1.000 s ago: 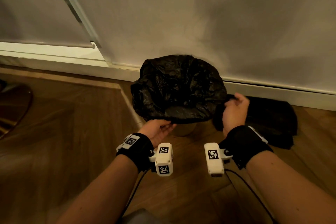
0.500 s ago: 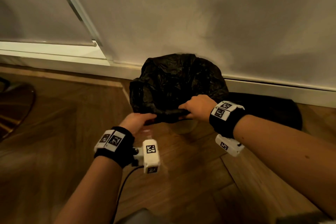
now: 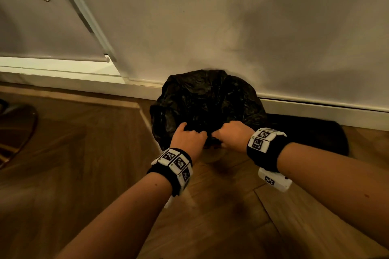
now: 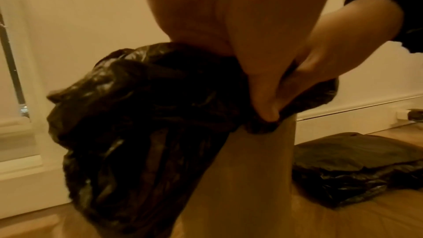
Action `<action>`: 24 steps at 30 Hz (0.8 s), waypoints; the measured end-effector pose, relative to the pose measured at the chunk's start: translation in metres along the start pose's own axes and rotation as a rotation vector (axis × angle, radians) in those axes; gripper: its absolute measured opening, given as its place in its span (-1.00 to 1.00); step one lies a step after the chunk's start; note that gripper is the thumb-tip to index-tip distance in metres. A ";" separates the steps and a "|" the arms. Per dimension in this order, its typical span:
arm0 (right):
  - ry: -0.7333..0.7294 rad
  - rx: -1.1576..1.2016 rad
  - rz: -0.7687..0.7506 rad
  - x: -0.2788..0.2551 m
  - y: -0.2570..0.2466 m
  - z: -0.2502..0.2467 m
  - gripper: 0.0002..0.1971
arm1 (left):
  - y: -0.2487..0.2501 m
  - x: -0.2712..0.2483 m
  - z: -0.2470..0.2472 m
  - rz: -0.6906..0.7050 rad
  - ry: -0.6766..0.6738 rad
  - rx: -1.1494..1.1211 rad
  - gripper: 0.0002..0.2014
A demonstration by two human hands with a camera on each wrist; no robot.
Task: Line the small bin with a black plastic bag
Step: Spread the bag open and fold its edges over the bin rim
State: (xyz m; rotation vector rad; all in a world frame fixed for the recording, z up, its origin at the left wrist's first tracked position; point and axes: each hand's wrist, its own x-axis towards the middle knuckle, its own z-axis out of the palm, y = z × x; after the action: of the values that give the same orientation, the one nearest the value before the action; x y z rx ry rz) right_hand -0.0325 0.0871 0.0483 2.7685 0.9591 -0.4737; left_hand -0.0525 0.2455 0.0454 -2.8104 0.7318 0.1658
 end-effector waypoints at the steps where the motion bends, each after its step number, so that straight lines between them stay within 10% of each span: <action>1: -0.021 -0.010 -0.016 -0.002 0.004 0.000 -0.68 | -0.003 0.001 -0.001 0.009 -0.016 0.000 -0.74; 9: 0.003 -0.217 -0.083 -0.009 0.040 -0.009 -0.78 | 0.004 -0.012 -0.006 0.034 -0.048 -0.042 -0.74; 13: 0.472 -0.118 -0.014 -0.004 0.053 0.003 -0.82 | 0.030 -0.011 -0.007 -0.030 -0.079 -0.156 -0.67; 17: 0.888 0.600 0.388 -0.022 0.035 0.018 -0.76 | 0.036 -0.002 -0.005 -0.113 -0.045 -0.222 -0.71; 21: 0.542 1.447 0.750 -0.016 0.001 0.029 -0.59 | 0.036 0.003 -0.011 -0.114 -0.158 -0.338 -0.69; 24: 0.363 1.367 0.712 0.000 -0.006 0.028 -0.70 | 0.010 -0.007 -0.021 -0.120 -0.249 -0.726 -0.62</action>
State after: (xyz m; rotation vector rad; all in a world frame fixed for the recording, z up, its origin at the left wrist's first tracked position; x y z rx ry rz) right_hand -0.0427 0.0842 0.0222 4.0975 -0.7586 -0.6400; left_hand -0.0621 0.2349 0.0645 -3.3855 0.5095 0.9057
